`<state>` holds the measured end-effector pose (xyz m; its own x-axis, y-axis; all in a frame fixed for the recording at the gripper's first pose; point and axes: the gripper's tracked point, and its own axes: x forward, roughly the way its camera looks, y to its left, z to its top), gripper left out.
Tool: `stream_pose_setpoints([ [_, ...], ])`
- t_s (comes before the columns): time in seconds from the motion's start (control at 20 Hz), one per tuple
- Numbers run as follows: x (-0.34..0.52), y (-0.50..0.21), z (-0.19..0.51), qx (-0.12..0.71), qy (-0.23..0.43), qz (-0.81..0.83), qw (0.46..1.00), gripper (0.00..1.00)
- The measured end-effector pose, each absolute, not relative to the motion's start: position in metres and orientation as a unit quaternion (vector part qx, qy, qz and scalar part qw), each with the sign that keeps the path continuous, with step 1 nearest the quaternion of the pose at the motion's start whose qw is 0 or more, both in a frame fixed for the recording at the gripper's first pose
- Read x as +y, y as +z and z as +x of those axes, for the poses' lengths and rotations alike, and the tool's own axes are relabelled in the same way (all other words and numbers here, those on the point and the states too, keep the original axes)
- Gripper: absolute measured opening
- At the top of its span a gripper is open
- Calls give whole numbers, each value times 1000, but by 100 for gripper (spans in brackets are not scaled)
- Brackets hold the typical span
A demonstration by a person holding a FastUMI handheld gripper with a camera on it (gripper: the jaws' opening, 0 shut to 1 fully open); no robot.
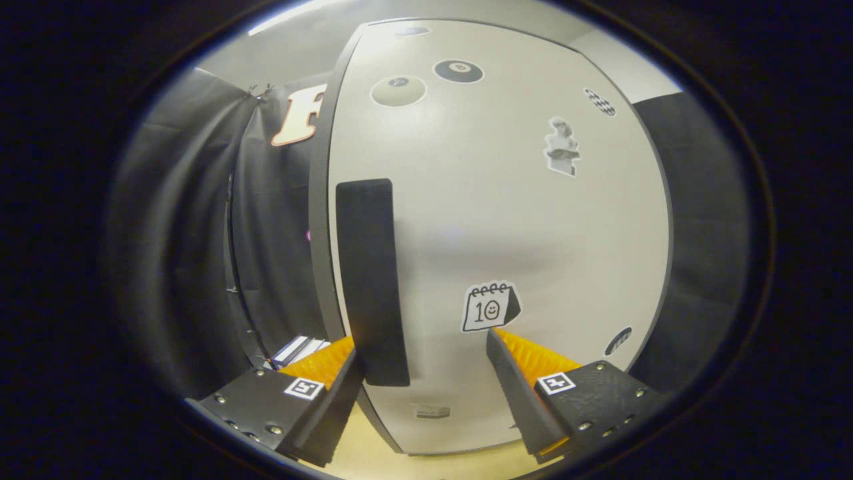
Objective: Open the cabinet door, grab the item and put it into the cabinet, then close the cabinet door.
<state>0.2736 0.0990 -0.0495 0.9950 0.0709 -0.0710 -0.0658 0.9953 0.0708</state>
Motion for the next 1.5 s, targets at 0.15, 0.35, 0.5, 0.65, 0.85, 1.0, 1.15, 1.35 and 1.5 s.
stream_pose_setpoints([
  [0.15, 98, -49, 276, 23, 35, 34, 999, 100],
  [0.35, 98, -49, 275, 11, 39, 33, 999, 100],
  [0.5, 101, -52, 265, 30, 52, 37, 997, 100],
  [0.65, 92, -33, 232, 9, 65, 42, 997, 100],
  [0.85, 60, -18, 180, 6, 59, 54, 997, 100],
  [1.0, 27, -6, 140, -6, 47, 31, 998, 100],
  [1.15, -1, -5, 103, 10, 30, 38, 999, 100],
  [1.35, -22, -9, 64, 21, 16, 32, 999, 100],
  [1.5, -33, -8, 42, 26, -5, 25, 999, 100],
])
